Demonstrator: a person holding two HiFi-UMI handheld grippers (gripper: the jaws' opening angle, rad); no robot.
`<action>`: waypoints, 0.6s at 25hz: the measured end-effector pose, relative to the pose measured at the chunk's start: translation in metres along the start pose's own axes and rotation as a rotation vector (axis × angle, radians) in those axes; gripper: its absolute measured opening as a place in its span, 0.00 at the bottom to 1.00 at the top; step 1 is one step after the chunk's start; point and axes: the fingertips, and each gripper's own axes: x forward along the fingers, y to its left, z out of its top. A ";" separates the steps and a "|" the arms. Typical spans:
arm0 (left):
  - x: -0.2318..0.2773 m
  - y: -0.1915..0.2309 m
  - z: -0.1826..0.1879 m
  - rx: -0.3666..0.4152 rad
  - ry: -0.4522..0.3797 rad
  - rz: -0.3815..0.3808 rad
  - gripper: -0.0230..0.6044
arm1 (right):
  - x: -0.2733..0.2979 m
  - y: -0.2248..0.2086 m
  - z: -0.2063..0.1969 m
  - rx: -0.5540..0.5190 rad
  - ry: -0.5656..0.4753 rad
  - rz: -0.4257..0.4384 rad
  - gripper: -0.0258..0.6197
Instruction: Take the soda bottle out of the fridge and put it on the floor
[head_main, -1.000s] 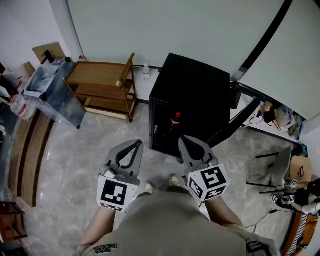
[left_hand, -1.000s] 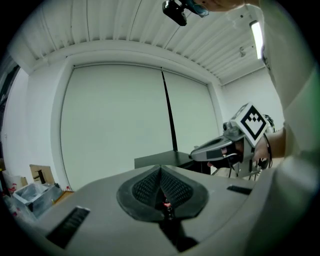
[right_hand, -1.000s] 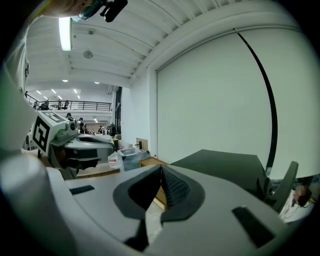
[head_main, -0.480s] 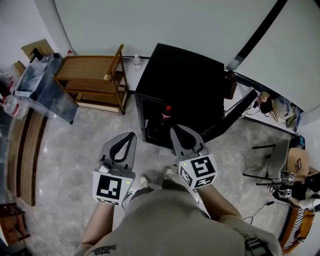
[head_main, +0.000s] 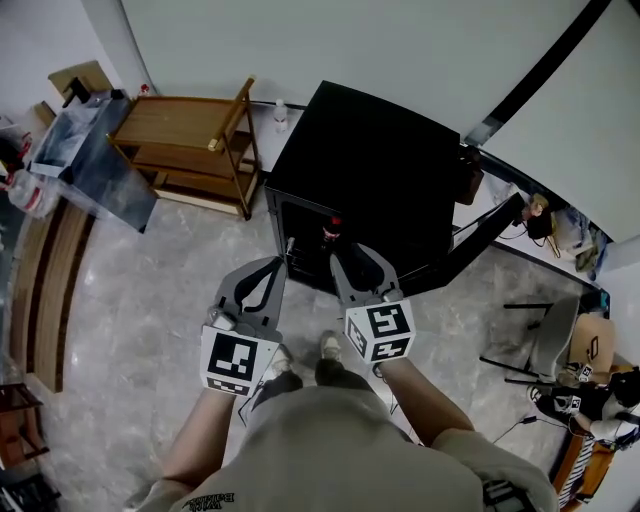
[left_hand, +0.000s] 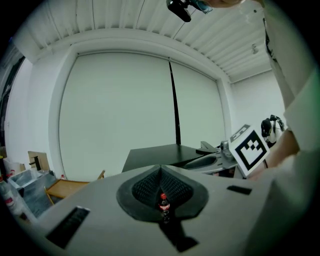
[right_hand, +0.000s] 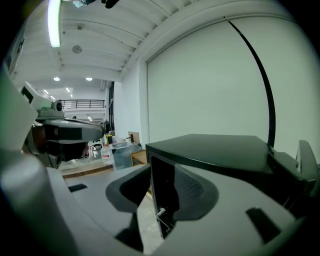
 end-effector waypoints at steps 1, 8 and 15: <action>0.004 -0.001 -0.005 -0.009 0.009 0.002 0.05 | 0.006 -0.003 -0.006 0.002 0.008 -0.001 0.21; 0.028 0.003 -0.023 -0.063 -0.007 0.005 0.05 | 0.052 -0.023 -0.041 0.001 0.060 -0.017 0.22; 0.054 0.012 -0.048 -0.070 0.015 0.027 0.05 | 0.095 -0.041 -0.086 -0.020 0.115 -0.048 0.23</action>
